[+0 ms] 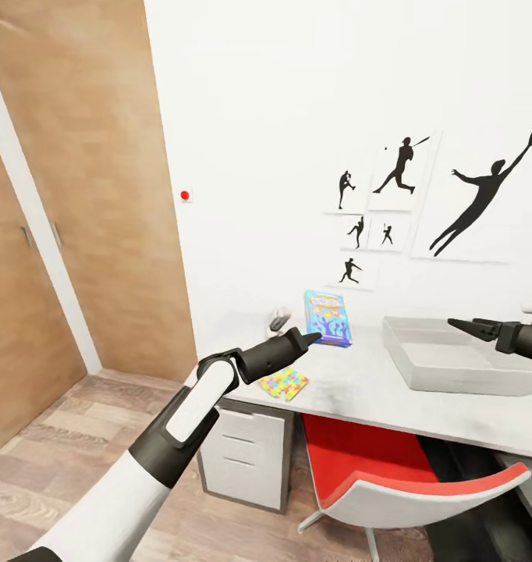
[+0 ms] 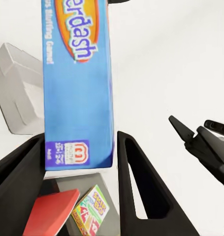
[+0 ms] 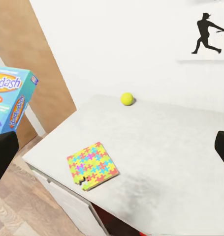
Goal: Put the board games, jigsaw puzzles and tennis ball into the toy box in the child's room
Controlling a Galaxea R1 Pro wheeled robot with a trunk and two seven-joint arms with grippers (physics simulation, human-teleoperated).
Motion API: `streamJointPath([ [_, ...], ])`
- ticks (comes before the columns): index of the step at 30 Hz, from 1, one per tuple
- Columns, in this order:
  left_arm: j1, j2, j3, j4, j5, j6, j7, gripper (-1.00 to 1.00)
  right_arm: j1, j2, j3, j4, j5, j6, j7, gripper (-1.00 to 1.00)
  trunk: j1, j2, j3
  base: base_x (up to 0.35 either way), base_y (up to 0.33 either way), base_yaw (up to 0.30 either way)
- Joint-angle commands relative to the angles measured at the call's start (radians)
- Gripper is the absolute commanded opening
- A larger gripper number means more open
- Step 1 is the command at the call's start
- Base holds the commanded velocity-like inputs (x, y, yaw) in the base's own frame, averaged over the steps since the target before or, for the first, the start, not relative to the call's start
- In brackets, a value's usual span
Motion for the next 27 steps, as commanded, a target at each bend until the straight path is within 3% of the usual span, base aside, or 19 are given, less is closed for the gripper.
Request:
streamJointPath([
  [1, -0.001, 0.000, 0.000, -0.004, 0.007, 0.003, 0.002, -1.00, -0.001, -0.001, -0.001, 0.000, 0.003, 0.008, 0.006, 1.00, 0.000, -0.001, -0.002, 0.030, 0.023, -0.293],
  [17, 0.002, 0.006, 0.009, -0.008, 0.007, 0.003, -0.027, -1.00, -0.001, -0.002, -0.001, 0.000, 0.003, 0.008, 0.006, 1.00, 0.000, -0.001, -0.002, 0.005, 0.005, -0.293],
  [27, 0.002, 0.007, 0.008, -0.010, 0.008, 0.003, -0.037, -1.00, 0.000, -0.005, -0.001, 0.000, 0.003, 0.008, 0.007, 1.00, 0.000, -0.001, -0.002, 0.189, 0.202, -0.293],
])
